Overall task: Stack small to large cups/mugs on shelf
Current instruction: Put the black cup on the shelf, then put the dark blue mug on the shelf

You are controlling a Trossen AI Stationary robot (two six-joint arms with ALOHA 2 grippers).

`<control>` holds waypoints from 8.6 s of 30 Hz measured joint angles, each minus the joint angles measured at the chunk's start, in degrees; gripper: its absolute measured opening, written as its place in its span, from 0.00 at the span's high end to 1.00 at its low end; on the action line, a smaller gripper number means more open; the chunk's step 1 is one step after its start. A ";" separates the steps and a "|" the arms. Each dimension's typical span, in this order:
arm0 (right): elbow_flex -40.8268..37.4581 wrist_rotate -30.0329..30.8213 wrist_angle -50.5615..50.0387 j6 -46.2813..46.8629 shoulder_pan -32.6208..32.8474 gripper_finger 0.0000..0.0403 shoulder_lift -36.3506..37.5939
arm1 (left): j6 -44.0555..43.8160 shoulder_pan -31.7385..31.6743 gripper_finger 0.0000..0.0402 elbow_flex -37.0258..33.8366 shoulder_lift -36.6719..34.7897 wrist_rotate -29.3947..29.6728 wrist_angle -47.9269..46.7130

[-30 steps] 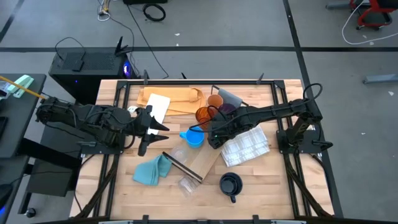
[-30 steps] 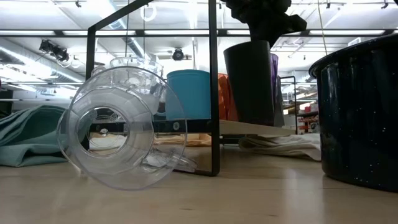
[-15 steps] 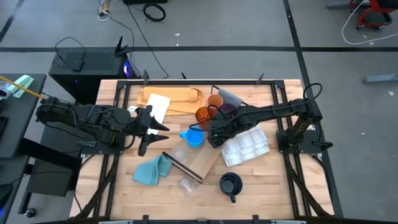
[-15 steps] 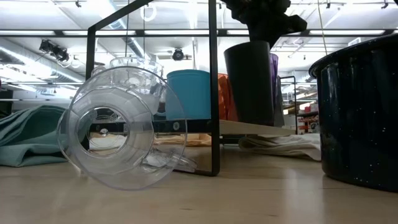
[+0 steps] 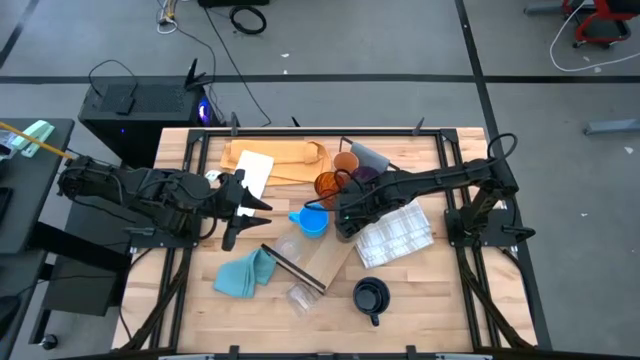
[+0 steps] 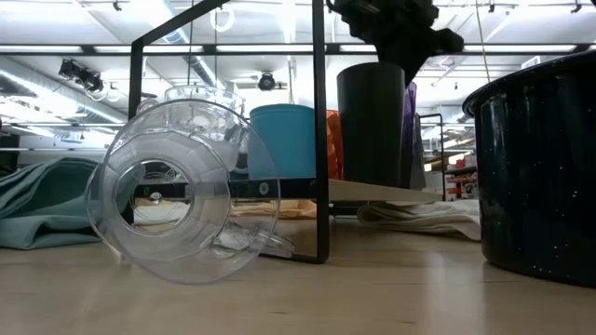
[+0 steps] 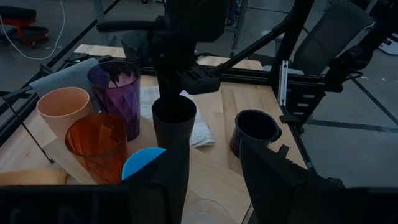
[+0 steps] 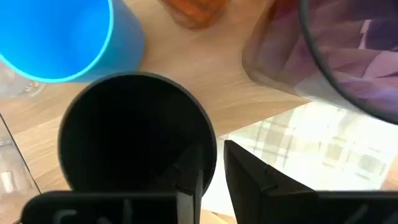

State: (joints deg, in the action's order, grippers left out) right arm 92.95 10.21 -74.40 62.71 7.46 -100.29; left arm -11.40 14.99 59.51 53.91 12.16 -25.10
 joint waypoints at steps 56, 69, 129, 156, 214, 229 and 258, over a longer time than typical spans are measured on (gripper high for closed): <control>-0.62 -6.64 7.78 10.22 38.77 0.71 3.00 | 0.15 -0.03 0.59 -0.04 0.00 -0.02 -0.02; -0.62 -7.73 12.23 2.48 36.82 0.72 -5.58 | 0.18 -0.03 0.59 -0.04 0.04 -0.02 -0.24; -0.65 -5.72 19.18 55.73 35.80 0.68 -15.23 | -1.80 -0.01 0.59 0.02 0.02 -2.08 -0.23; -0.64 -9.22 15.78 47.12 34.74 0.67 -14.53 | -2.33 0.36 0.59 0.02 0.02 -2.40 -0.46; -7.22 -15.70 23.35 25.82 27.00 0.69 -12.85 | -1.24 0.34 0.59 0.00 0.00 -2.38 -0.48; -7.53 -16.08 23.67 25.56 27.15 0.88 -12.85 | -1.00 0.36 0.59 -0.04 0.00 -2.38 -0.50; -4.64 -6.79 14.22 25.70 27.62 0.88 -1.37 | -0.82 0.34 0.59 -0.04 0.00 -2.38 -0.46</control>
State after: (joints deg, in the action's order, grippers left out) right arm 88.31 3.43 -60.18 88.41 35.09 -101.66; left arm -12.22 15.34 59.46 53.91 9.78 -25.56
